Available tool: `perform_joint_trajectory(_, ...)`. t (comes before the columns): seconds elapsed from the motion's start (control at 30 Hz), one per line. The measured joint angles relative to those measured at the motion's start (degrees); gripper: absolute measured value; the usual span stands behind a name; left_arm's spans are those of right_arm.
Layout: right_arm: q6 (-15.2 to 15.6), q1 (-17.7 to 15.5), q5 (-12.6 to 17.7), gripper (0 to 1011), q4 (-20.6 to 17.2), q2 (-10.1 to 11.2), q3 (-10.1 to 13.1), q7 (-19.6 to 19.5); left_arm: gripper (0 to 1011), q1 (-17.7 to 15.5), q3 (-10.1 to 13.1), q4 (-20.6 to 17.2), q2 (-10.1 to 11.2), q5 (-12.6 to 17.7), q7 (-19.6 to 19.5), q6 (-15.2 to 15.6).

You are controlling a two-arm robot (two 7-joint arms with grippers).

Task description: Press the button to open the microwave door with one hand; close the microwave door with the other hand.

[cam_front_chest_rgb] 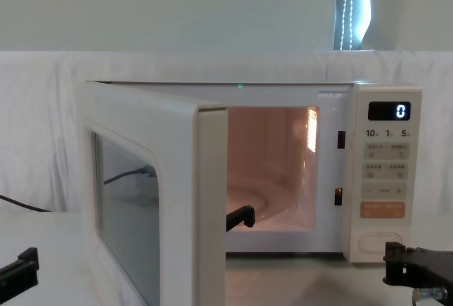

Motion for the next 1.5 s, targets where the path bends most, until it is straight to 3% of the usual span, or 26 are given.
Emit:
perform_joint_trajectory(0.3,-6.0,-4.7,-2.8,0,-2.6,0.6,-0.8,-1.6,1001,0.0,0.0,0.0,0.0,0.0,0.0,0.0)
perform_joint_trajectory(0.67,-11.5,-6.1,-2.6,0,-1.7,-0.9,0.6,-2.3,1001,0.0,0.0,0.0,0.0,0.0,0.0,0.0)
perform_joint_trajectory(1.5,-14.3,-6.2,-1.8,0,-0.2,-3.9,3.6,-4.3,1001,0.0,0.0,0.0,0.0,0.0,0.0,0.0)
